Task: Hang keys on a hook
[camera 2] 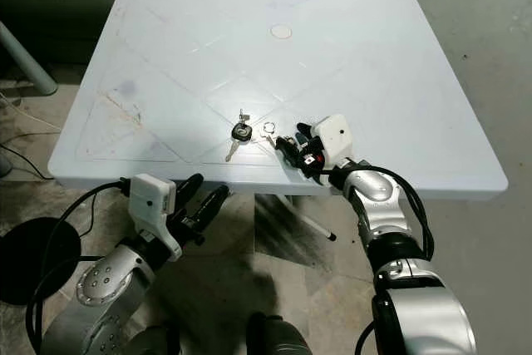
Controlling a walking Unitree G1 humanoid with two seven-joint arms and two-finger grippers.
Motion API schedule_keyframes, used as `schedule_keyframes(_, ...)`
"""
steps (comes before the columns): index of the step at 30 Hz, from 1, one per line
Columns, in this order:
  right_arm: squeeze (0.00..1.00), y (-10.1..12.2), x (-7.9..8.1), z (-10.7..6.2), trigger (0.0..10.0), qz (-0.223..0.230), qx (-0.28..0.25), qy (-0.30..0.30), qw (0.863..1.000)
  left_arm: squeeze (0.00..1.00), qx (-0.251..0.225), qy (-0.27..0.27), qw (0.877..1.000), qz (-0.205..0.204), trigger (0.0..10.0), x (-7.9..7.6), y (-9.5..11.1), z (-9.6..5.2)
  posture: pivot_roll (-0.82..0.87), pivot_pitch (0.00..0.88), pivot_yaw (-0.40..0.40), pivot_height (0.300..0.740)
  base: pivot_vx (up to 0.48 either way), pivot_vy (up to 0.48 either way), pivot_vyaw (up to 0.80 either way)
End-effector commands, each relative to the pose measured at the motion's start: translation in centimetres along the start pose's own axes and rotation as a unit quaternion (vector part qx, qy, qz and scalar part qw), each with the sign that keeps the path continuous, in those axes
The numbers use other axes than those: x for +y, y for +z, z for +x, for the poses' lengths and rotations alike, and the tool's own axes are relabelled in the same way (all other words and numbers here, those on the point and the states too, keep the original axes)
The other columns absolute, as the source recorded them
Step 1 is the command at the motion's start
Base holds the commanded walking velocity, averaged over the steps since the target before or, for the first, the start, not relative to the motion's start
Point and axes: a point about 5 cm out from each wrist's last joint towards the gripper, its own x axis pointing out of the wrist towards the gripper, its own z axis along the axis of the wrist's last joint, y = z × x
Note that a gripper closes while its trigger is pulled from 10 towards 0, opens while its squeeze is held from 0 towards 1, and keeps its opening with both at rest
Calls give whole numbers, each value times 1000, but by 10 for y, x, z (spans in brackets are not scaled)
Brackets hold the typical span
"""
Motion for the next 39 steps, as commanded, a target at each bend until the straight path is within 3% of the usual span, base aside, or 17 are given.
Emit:
schedule_keyframes(1,0,2,-4,-3,0,-5,-6,-1,1000,0,-2,-2,1000,0,10000,-3,2,-2,-44,274,-110,724,0,0,0)
schedule_keyframes(10,0,3,-7,-5,0,-6,-7,-1,1000,0,-2,0,1000,-2,10000,-3,2,-1,-46,273,-114,724,0,0,0)
schedule_keyframes(11,0,3,-7,-5,667,-7,-7,0,1000,0,-2,0,1000,-3,10000,-3,2,-1,-45,274,-115,724,0,0,0)
schedule_keyframes(12,0,3,-8,-5,667,-7,-6,-1,1000,0,-2,0,1000,-4,10000,-3,2,-1,-45,274,-115,724,0,0,0)
schedule_keyframes(14,0,3,-8,-6,4784,-6,-6,-1,1000,0,-3,1,1000,-4,10000,-3,2,-1,-45,273,-115,724,0,0,0)
schedule_keyframes(16,0,3,-8,-6,4784,-6,-7,-1,1000,0,-3,2,1000,-4,10000,-3,2,-1,-45,273,-115,724,0,0,0)
schedule_keyframes(17,0,3,-9,-6,4078,-6,-7,-2,1000,0,-3,2,1000,-4,10000,-3,2,-1,-45,273,-115,724,0,0,0)
schedule_keyframes(19,0,4,-9,-6,4118,-5,-8,-3,1000,0,-3,2,1000,-4,10000,-3,2,-1,-42,270,-115,724,0,0,0)
schedule_keyframes(20,0,5,-10,-5,2157,-5,-10,-4,1000,0,-3,2,1000,-4,10000,-3,2,-1,-42,270,-115,724,0,0,0)
schedule_keyframes(24,0,6,-10,-5,1843,-4,-11,-5,1000,0,-4,2,1000,-4,10000,-3,2,-2,-41,268,-116,724,0,0,0)
schedule_keyframes(26,0,6,-11,-5,0,-4,-12,-5,1000,0,-4,2,1000,-4,10000,-3,3,-1,-39,266,-118,724,0,0,0)
schedule_keyframes(38,0,8,-11,-4,0,1,-15,-4,1000,0,-8,3,1000,-6,10000,-3,4,1,-38,254,-121,724,0,0,0)
schedule_keyframes(39,0,9,-12,-3,0,20,-23,-10,999,0,-10,5,1000,-5,10000,-2,4,2,-37,248,-121,724,0,0,0)
